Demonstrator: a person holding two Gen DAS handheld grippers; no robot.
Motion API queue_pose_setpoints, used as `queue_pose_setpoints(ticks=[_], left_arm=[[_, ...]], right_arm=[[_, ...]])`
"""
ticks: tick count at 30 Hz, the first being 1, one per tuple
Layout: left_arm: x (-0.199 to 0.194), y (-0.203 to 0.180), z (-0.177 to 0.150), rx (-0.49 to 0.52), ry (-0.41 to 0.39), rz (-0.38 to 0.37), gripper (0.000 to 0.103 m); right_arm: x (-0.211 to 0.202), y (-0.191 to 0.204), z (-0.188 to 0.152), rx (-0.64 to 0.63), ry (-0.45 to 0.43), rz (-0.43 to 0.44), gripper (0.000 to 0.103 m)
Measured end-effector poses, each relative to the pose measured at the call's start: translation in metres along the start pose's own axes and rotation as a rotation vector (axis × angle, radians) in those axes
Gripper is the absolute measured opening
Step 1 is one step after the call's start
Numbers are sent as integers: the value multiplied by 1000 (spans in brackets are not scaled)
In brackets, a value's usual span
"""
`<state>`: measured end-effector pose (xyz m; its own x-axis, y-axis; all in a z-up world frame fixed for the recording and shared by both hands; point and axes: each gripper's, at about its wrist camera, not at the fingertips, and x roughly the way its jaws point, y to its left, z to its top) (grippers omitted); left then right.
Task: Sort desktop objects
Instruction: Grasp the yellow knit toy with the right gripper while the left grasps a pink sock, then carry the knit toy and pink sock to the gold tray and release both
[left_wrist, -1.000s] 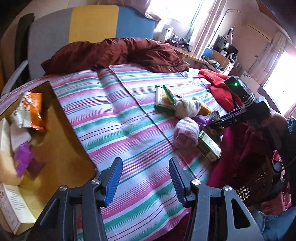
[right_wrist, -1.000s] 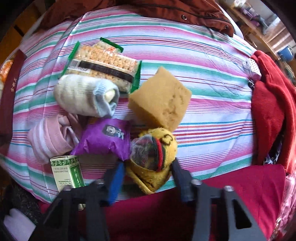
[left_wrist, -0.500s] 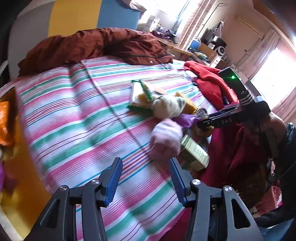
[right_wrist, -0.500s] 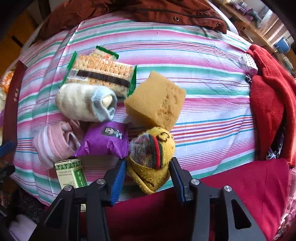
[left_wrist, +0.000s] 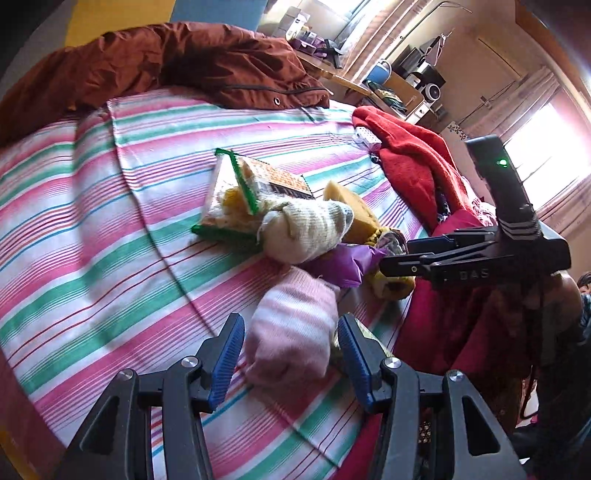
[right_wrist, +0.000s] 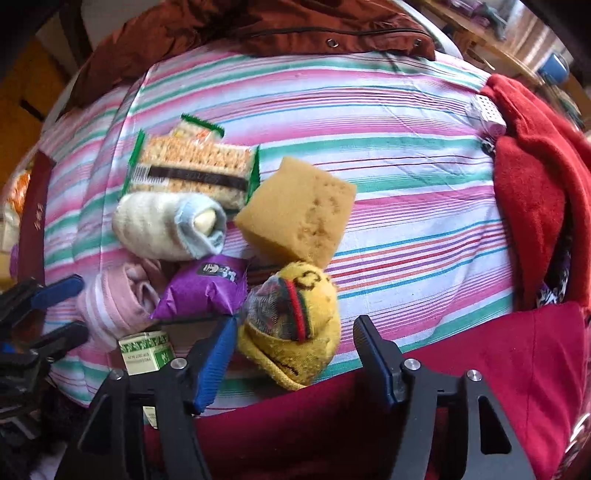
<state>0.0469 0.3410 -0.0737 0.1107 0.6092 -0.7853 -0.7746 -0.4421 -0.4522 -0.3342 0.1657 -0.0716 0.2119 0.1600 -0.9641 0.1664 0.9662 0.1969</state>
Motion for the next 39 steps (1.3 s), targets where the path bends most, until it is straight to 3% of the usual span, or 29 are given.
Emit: queue_pose_setpoints(ticks=[8, 9, 10, 13, 16, 22, 26, 29, 33, 39], left_arm=[[29, 0, 5, 6, 57, 7, 53], [29, -3, 3, 24, 52, 4, 47], [29, -5, 2, 38, 47, 3, 41], [25, -6, -2, 46, 22, 10, 39], [15, -1, -7, 33, -5, 30, 38], [-13, 11, -15, 2, -65, 70, 38], [-30, 18, -25, -18, -89, 79, 38], [-40, 19, -32, -24, -105, 89, 38], [-58, 22, -41, -46, -141, 88, 38], [-95, 24, -49, -56, -233, 104, 38]], right_arm=[[-3, -4, -2, 13, 5, 11, 66], [-2, -4, -2, 13, 11, 13, 65], [-1, -4, -2, 11, 18, 12, 59], [-1, 0, -4, -8, 30, 14, 41], [-5, -2, -6, 5, 12, 23, 33], [-24, -7, -9, 47, -61, 67, 29], [-38, -3, -15, 34, -164, 186, 30], [-40, 25, -26, -21, -228, 247, 30], [-31, 19, -26, 30, -232, 206, 30], [-43, -2, -26, 165, -309, 174, 30]])
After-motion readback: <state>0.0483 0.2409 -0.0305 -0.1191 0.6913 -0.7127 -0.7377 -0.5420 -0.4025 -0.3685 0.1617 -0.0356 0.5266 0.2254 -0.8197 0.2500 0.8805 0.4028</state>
